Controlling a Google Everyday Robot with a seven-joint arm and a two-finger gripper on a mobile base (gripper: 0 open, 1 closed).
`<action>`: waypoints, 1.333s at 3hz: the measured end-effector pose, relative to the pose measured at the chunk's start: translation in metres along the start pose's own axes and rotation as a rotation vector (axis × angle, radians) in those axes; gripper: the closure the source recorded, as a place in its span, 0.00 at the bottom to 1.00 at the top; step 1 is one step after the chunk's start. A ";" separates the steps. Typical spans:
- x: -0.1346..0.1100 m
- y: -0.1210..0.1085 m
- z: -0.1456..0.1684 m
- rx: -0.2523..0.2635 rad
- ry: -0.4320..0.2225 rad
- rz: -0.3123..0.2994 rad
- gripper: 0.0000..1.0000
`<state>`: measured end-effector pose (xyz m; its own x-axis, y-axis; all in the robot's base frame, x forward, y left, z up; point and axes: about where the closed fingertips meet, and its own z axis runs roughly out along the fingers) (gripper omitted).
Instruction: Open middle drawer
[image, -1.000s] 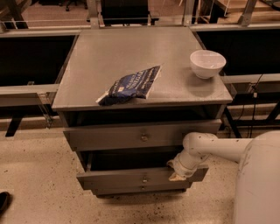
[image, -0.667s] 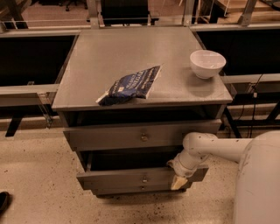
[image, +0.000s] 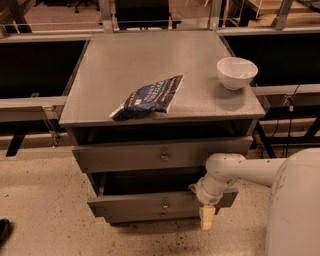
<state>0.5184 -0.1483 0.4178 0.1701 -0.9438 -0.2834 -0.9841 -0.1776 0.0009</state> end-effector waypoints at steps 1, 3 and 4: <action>-0.025 0.001 0.001 0.003 0.017 -0.069 0.00; -0.046 -0.002 0.011 -0.027 -0.006 -0.123 0.18; -0.045 -0.001 0.013 -0.036 -0.026 -0.118 0.40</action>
Offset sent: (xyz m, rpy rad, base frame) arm -0.0015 0.0594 0.0097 -0.0351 -0.0511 0.1586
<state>0.5107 -0.1020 0.4186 0.2823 -0.9083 -0.3087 -0.9549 -0.2970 0.0008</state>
